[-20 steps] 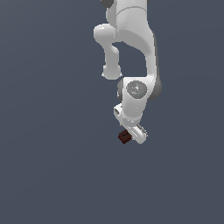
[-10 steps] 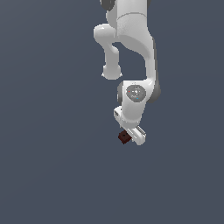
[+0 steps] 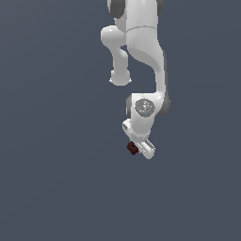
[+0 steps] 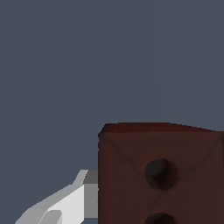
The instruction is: Pick up the object and move it to a goal position.
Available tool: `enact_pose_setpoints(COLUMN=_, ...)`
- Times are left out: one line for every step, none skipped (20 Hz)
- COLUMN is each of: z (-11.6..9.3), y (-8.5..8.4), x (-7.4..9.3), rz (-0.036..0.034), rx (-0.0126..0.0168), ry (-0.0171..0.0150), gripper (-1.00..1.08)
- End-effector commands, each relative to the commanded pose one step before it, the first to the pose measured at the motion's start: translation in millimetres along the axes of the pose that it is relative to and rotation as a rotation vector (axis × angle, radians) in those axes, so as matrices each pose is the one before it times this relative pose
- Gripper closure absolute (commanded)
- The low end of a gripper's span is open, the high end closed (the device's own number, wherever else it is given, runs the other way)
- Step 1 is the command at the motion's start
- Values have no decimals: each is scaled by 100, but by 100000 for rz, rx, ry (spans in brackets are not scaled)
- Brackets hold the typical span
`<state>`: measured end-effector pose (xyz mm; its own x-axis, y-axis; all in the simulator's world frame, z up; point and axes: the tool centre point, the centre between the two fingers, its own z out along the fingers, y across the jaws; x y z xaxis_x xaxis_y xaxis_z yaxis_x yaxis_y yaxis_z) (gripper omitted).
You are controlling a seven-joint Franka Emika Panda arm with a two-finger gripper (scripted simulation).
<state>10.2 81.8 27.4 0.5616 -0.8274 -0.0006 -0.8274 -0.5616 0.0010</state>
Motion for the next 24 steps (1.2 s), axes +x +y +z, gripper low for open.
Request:
enact_pose_setpoints(z=47, y=-49, x=29, rz=11, rx=94, ry=45, gripper=108)
enact_pose_setpoints(z=0, y=0, x=0, rz=0, rx=0, ry=0, gripper=108)
enact_pose_setpoints(z=0, y=0, x=0, rz=0, rx=0, ry=0, gripper=108)
enact_pose_setpoints(z=0, y=0, x=0, rz=0, rx=0, ry=0, gripper=108)
enact_pose_setpoints(z=0, y=0, x=0, rz=0, rx=0, ry=0, gripper=108)
enact_pose_setpoints(z=0, y=0, x=0, rz=0, rx=0, ry=0, gripper=108)
enact_pose_setpoints(z=0, y=0, x=0, rz=0, rx=0, ry=0, gripper=108)
enact_pose_setpoints(z=0, y=0, x=0, rz=0, rx=0, ry=0, gripper=108)
enact_pose_setpoints(z=0, y=0, x=0, rz=0, rx=0, ry=0, gripper=108)
enact_pose_setpoints(z=-18, y=-19, x=-8, rz=0, rx=0, ry=0, gripper=108)
enact_pose_setpoints(z=-12, y=16, x=39, rz=0, rx=0, ry=0, gripper=108)
enact_pose_setpoints(z=-36, y=48, x=117, rz=0, rx=0, ry=0, gripper=108)
enact_pose_setpoints(z=-60, y=80, x=195, rz=0, rx=0, ry=0, gripper=108)
enact_pose_setpoints(z=-84, y=112, x=274, rz=0, rx=0, ry=0, gripper=108)
enact_pose_setpoints(z=-108, y=143, x=353, rz=0, rx=0, ry=0, gripper=108)
enact_pose_setpoints(z=-133, y=175, x=432, rz=0, rx=0, ry=0, gripper=108)
enact_pose_setpoints(z=-157, y=207, x=512, rz=0, rx=0, ry=0, gripper=108)
enact_pose_setpoints(z=-182, y=239, x=592, rz=0, rx=0, ry=0, gripper=108)
enact_pose_setpoints(z=-207, y=271, x=674, rz=0, rx=0, ry=0, gripper=108)
enact_pose_setpoints(z=-232, y=303, x=757, rz=0, rx=0, ry=0, gripper=108)
enact_pose_setpoints(z=-258, y=335, x=841, rz=0, rx=0, ry=0, gripper=108)
enact_pose_setpoints(z=-284, y=367, x=924, rz=0, rx=0, ry=0, gripper=108)
enact_pose_setpoints(z=-303, y=390, x=987, rz=0, rx=0, ry=0, gripper=108)
enact_pose_setpoints(z=-316, y=404, x=1028, rz=0, rx=0, ry=0, gripper=108)
